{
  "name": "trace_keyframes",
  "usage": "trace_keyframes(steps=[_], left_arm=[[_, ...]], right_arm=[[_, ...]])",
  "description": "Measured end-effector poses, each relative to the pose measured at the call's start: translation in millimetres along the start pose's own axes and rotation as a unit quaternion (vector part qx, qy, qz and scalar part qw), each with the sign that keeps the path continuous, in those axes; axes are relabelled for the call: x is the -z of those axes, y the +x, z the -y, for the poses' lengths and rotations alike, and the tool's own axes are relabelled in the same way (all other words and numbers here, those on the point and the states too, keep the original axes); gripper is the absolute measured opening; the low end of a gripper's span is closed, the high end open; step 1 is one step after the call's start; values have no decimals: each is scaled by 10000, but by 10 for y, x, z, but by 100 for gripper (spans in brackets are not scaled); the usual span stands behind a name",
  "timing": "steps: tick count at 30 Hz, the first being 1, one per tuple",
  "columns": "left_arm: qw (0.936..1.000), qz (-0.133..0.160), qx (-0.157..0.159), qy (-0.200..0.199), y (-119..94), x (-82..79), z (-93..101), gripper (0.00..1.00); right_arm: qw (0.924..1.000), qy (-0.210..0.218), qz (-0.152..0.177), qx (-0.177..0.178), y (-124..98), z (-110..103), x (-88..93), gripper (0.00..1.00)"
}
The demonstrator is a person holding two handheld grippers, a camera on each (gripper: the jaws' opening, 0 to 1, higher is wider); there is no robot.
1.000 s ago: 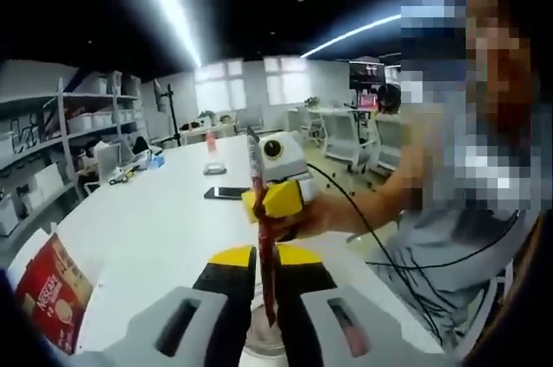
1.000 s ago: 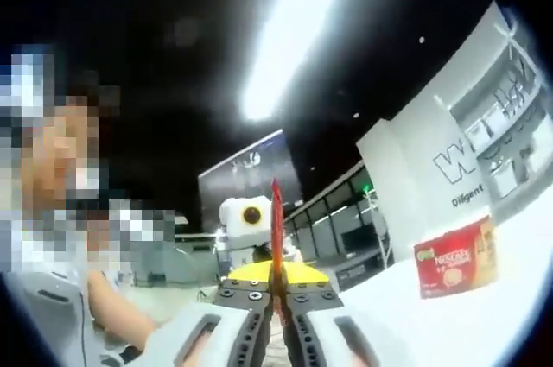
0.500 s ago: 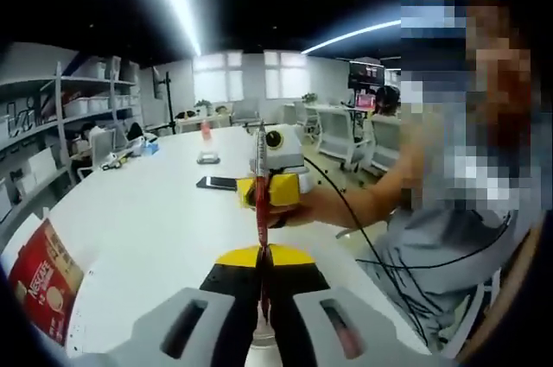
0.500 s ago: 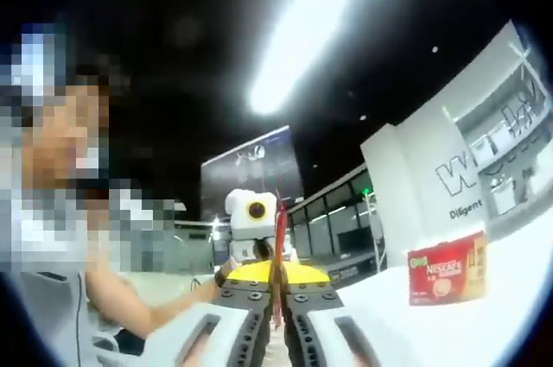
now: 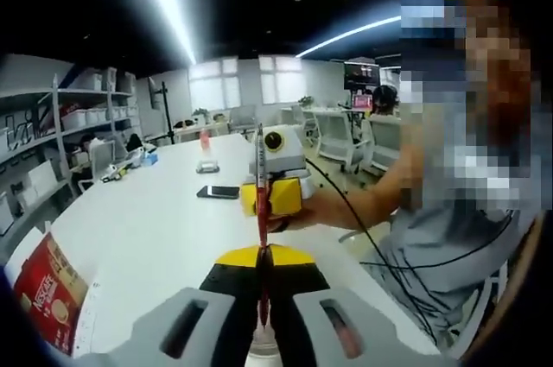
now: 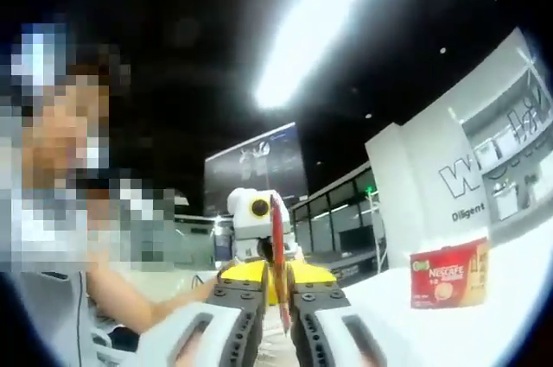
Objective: Tear open the coffee pouch, take out the coffee, and pour the coffee from the pouch into the cup
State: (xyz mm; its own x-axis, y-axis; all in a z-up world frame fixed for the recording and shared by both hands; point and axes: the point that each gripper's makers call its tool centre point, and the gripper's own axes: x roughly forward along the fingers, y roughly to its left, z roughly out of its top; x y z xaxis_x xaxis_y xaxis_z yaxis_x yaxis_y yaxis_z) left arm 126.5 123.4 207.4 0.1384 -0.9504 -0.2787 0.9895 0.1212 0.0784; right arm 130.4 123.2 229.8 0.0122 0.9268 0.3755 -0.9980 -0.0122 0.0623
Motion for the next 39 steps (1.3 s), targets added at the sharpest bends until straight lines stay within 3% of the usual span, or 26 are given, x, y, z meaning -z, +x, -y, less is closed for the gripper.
trace_keyframes(steps=[4,7,13,22,26,31,34,39], left_arm=[[9992,324,-36,-218,-77,-123,-39,4],[9986,459,128,-233,-53,-175,27,4],[9996,243,-76,-118,7,-115,-16,4],[9990,341,-205,-192,-62,-103,-117,4],[9991,357,-105,-224,-53,-111,-73,4],[9994,293,94,-179,12,-113,28,4],[9996,230,128,-140,42,-98,50,4],[9996,226,99,-154,24,-87,28,4]], right_arm=[[9994,287,-174,1,-27,-1,181,19],[9991,311,-294,-6,15,-10,289,21],[9989,316,-324,-134,67,-74,305,20],[9978,380,-481,-240,-1,-142,419,15],[9980,343,-499,-205,-11,-121,426,16],[9984,362,-409,108,-20,36,388,16],[9987,279,-418,77,1,16,384,7],[9987,154,-488,74,25,-14,395,3]])
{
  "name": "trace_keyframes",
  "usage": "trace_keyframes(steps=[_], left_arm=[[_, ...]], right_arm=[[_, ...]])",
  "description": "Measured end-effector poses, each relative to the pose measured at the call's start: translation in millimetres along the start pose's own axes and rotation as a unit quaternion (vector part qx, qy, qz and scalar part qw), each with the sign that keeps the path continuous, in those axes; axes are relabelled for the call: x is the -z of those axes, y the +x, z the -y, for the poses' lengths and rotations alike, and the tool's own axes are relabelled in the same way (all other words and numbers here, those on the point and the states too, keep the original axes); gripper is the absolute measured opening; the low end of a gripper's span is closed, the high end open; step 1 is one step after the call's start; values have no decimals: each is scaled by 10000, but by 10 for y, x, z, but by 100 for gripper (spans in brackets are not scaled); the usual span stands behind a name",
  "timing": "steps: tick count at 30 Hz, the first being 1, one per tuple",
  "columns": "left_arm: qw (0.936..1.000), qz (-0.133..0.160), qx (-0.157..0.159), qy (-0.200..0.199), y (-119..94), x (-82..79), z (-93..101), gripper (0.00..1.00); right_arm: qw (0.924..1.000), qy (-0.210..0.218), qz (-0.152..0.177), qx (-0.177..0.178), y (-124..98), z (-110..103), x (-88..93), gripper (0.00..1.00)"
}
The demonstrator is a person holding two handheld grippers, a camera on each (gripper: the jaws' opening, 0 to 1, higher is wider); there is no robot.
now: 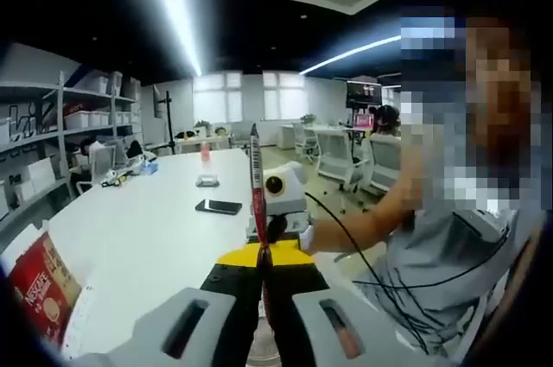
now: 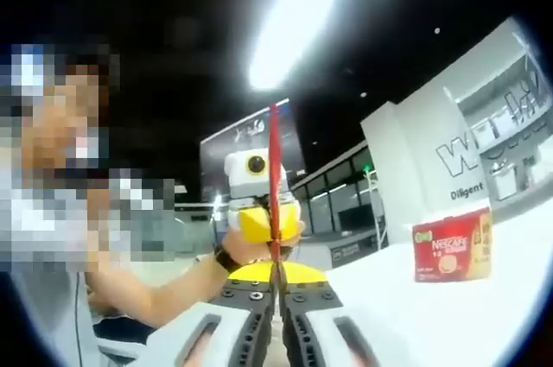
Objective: Tear open the coffee pouch, take out the coffee, and pour the coffee from the pouch into the cup
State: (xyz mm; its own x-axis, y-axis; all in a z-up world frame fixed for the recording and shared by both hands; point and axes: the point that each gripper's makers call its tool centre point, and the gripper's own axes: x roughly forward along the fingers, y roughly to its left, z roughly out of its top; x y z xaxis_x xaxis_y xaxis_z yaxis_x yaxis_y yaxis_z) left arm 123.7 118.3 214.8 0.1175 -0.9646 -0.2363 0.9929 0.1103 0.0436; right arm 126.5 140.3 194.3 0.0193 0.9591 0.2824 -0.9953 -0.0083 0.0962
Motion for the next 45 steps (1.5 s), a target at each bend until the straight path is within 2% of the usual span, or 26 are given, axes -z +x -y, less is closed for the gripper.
trace_keyframes(steps=[3,6,9,13,16,20,24,35,38,41,45], left_arm=[[10000,56,26,-13,-10,-21,7,4],[10000,70,56,-9,-14,-35,23,4],[10000,55,55,5,-7,-26,22,4],[10000,52,68,-11,5,-22,20,4],[10000,55,74,2,10,-31,20,4],[10000,33,93,-12,30,-26,20,4],[10000,18,75,8,34,-28,16,4],[10000,-18,66,16,30,-21,12,4],[10000,11,84,10,22,-32,18,4],[10000,-7,72,30,19,-31,19,4],[10000,-20,61,48,12,-29,20,4]], right_arm=[[10000,-5,24,-40,-1,-10,-12,3],[9999,67,81,-124,2,-21,-28,10],[9999,49,13,-130,14,-24,-6,3],[9999,43,18,-133,16,-15,-5,3],[9998,70,-13,-180,30,-26,-5,14],[9998,-63,-76,-147,29,-12,14,4],[9999,-1,-51,-146,21,5,3,6],[9998,66,-70,-153,11,1,-4,4],[9999,44,-58,-149,12,1,-15,7],[9999,29,-65,-156,11,-4,-14,4],[9999,25,-74,-152,16,-6,-12,5]])
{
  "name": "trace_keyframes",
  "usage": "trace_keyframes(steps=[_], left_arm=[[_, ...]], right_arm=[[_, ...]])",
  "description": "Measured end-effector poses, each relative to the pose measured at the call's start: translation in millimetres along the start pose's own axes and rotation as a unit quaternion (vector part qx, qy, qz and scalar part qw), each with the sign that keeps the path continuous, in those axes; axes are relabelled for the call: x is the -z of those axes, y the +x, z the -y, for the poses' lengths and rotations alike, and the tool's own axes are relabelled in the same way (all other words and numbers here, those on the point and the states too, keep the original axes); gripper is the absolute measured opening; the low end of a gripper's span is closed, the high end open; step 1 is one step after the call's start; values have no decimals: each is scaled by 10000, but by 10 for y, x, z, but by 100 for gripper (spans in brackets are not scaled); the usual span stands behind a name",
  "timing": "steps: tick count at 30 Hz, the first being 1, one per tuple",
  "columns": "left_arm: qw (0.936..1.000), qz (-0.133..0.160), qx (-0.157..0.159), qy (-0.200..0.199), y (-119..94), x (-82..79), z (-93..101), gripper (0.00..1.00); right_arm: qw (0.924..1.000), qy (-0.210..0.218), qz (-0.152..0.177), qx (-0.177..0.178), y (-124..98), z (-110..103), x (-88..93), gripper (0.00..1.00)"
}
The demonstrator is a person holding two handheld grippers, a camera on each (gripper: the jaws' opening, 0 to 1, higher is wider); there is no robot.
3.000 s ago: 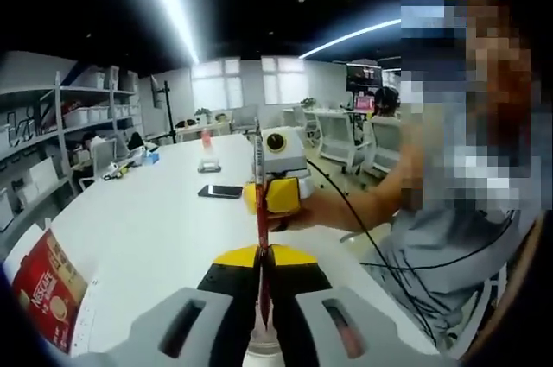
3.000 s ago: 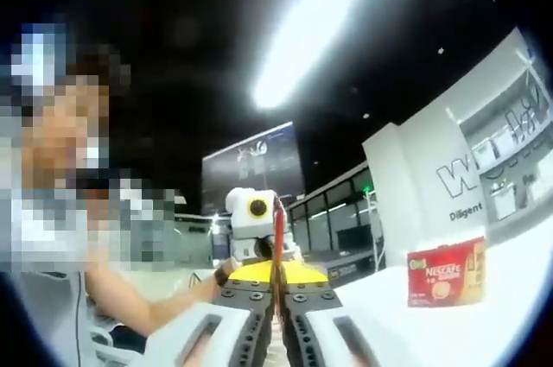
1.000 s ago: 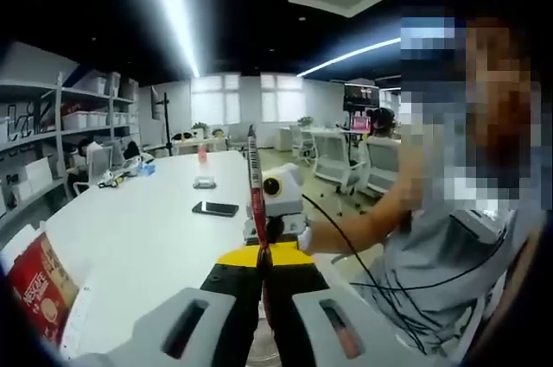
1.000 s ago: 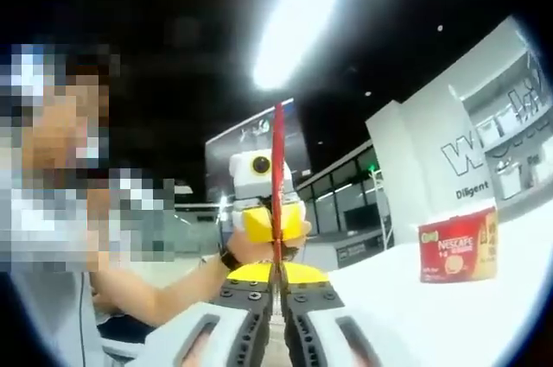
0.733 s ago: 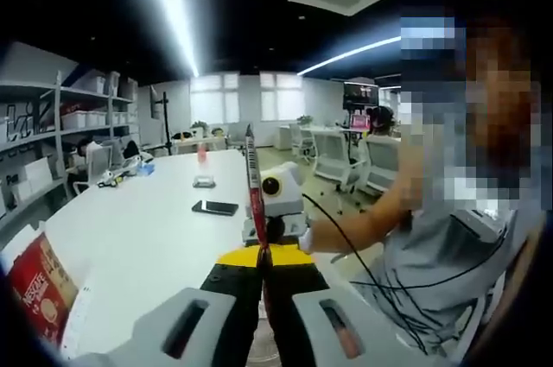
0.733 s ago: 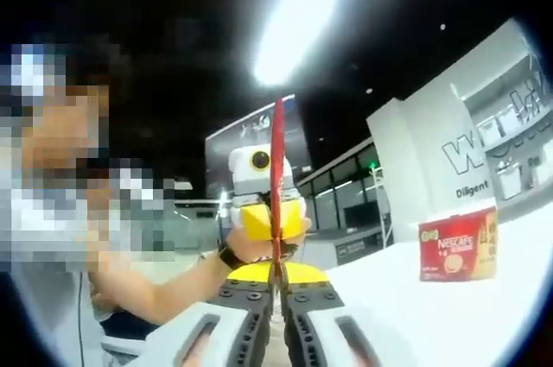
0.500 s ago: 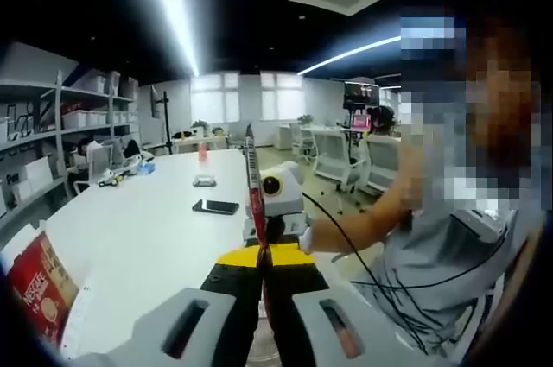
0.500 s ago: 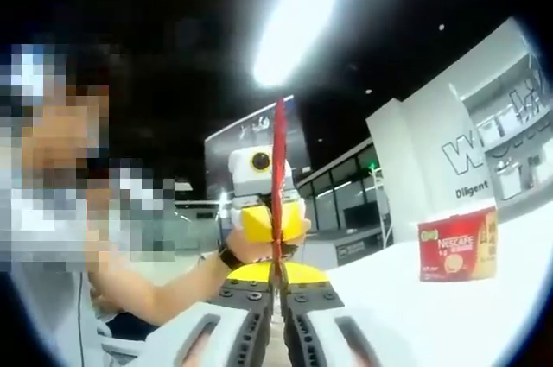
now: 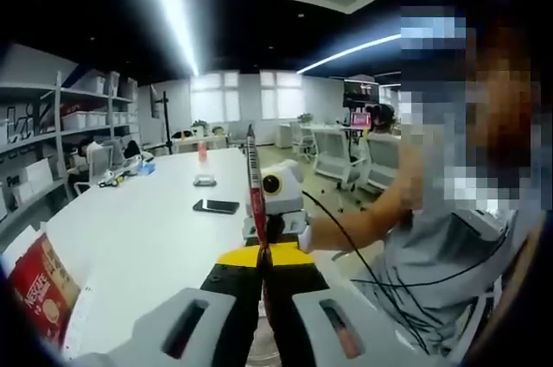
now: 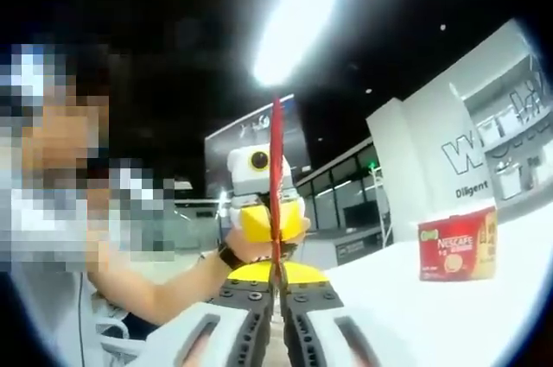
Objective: Tear open the coffee pouch, take out the coffee, and pour the coffee from the pouch into the cup
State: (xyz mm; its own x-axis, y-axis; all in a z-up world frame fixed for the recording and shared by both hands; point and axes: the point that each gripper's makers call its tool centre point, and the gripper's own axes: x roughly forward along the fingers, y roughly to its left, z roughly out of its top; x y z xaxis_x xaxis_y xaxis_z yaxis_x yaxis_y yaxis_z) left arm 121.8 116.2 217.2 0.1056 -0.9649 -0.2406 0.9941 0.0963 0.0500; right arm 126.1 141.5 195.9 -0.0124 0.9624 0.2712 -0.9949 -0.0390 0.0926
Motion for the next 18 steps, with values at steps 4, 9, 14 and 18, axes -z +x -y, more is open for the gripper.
trace_keyframes(steps=[4,9,14,18], left_arm=[[10000,0,-11,11,-8,-3,0,4],[10000,-8,7,37,-16,-2,8,4],[10000,7,-15,41,-31,-11,2,4],[10000,-17,-9,35,-31,1,1,4]], right_arm=[[10000,-2,4,20,3,3,-1,4],[9999,-84,-56,7,11,-15,6,4],[10000,-36,11,25,1,3,-14,5],[10000,-55,-46,10,-3,-7,-2,3]])
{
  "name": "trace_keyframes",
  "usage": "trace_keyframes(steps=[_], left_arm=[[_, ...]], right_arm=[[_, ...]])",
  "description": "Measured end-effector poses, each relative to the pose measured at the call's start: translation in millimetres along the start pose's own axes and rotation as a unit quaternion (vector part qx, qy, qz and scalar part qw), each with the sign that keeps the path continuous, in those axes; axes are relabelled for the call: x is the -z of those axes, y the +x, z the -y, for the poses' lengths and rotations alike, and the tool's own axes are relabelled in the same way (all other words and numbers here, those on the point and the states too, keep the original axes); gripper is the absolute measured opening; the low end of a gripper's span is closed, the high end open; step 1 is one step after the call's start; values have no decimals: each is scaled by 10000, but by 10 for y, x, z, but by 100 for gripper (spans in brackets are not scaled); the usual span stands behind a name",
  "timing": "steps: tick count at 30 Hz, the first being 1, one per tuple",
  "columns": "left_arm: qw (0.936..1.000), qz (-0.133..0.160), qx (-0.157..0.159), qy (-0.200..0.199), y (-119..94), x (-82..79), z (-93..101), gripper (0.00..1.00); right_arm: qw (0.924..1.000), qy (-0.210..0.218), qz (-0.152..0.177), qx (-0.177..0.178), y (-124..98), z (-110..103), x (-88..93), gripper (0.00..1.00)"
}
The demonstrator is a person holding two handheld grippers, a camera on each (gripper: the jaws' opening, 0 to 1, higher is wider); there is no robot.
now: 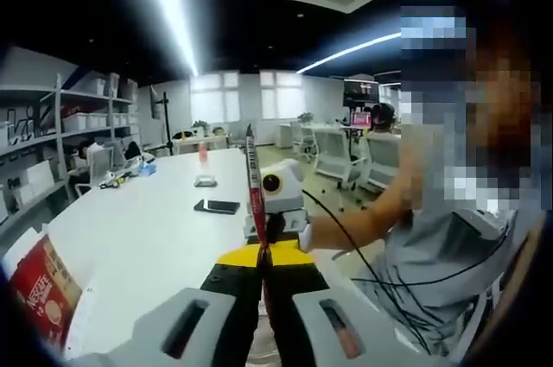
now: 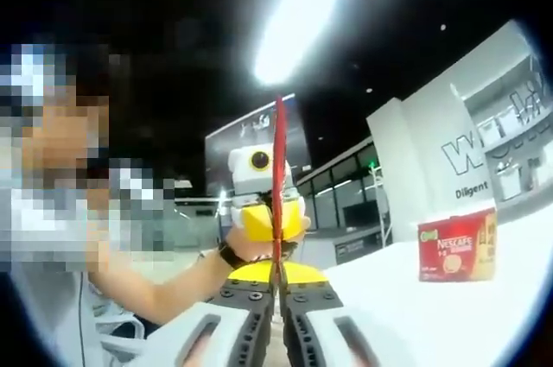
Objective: Tear open the coffee pouch, take out the coffee, and pour the coffee from the pouch into the cup
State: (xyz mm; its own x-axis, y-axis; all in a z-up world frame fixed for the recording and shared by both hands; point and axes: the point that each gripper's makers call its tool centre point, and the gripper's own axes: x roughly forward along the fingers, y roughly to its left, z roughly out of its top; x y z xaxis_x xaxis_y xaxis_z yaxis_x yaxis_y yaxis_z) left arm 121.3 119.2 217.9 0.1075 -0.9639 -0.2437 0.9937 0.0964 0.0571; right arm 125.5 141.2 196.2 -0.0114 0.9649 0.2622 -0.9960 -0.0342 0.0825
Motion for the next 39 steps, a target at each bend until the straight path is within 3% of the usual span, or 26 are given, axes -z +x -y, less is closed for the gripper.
trace_keyframes(steps=[3,39], left_arm=[[10000,31,8,-2,2,-12,2,4],[10000,-13,22,12,2,14,-4,4]], right_arm=[[10000,20,47,14,-5,8,-13,6],[10000,-60,-34,7,-4,-10,-14,4]])
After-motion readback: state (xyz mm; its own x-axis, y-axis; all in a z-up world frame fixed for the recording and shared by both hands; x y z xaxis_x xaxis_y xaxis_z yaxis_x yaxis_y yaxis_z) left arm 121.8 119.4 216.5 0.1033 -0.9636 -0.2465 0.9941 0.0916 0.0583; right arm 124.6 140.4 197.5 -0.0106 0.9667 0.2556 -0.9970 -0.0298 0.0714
